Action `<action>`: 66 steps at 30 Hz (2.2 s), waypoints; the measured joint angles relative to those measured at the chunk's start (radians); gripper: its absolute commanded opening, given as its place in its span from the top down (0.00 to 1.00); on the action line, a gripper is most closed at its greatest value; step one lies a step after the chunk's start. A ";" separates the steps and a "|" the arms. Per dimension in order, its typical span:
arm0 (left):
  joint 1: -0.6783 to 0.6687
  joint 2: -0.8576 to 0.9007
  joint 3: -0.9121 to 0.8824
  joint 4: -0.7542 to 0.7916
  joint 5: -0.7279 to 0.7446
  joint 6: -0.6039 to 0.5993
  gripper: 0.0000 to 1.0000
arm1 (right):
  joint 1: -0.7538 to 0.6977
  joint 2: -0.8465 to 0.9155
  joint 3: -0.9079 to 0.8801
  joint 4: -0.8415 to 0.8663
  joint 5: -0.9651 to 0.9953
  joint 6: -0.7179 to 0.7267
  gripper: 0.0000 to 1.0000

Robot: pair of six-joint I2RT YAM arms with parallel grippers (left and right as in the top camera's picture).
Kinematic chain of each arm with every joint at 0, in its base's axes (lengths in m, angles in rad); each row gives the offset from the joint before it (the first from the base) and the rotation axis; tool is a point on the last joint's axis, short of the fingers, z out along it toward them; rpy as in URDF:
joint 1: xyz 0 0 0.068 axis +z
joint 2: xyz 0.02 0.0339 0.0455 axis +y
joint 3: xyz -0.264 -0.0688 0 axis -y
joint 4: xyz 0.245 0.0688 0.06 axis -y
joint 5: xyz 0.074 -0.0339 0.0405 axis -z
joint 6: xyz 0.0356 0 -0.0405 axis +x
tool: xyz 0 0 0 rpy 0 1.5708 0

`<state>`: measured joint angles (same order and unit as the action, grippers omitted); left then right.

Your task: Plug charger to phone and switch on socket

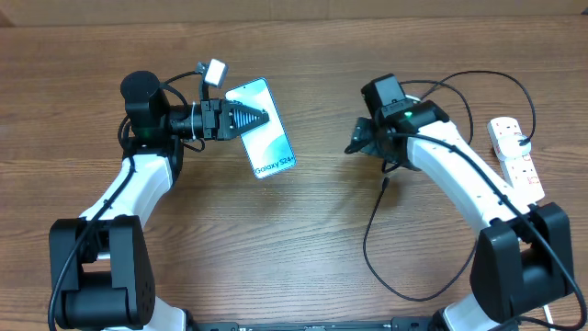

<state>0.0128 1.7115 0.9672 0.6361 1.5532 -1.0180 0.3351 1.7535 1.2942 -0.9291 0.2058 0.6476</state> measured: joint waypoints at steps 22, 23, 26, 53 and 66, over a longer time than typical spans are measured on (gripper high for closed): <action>0.000 0.000 0.000 0.000 0.000 0.000 0.96 | -0.012 0.013 -0.311 0.211 -0.103 0.069 0.36; 0.000 0.000 0.000 0.000 0.000 0.000 0.96 | -0.013 0.011 -0.313 0.214 -0.106 0.061 0.36; 0.000 0.000 0.000 0.000 0.000 0.000 0.96 | -0.014 0.005 -0.320 0.225 -0.114 0.032 0.44; 0.000 0.000 0.000 -0.008 0.000 0.000 0.96 | -0.023 -0.015 -0.301 0.262 -0.560 -0.284 0.96; 0.000 0.000 0.000 0.094 0.000 0.000 0.96 | -0.109 -0.210 -0.283 0.138 -1.251 -0.646 0.96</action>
<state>0.0128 1.7115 0.9672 0.7300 1.5532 -1.0180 0.2264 1.5436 1.0111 -0.7906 -1.0454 0.0017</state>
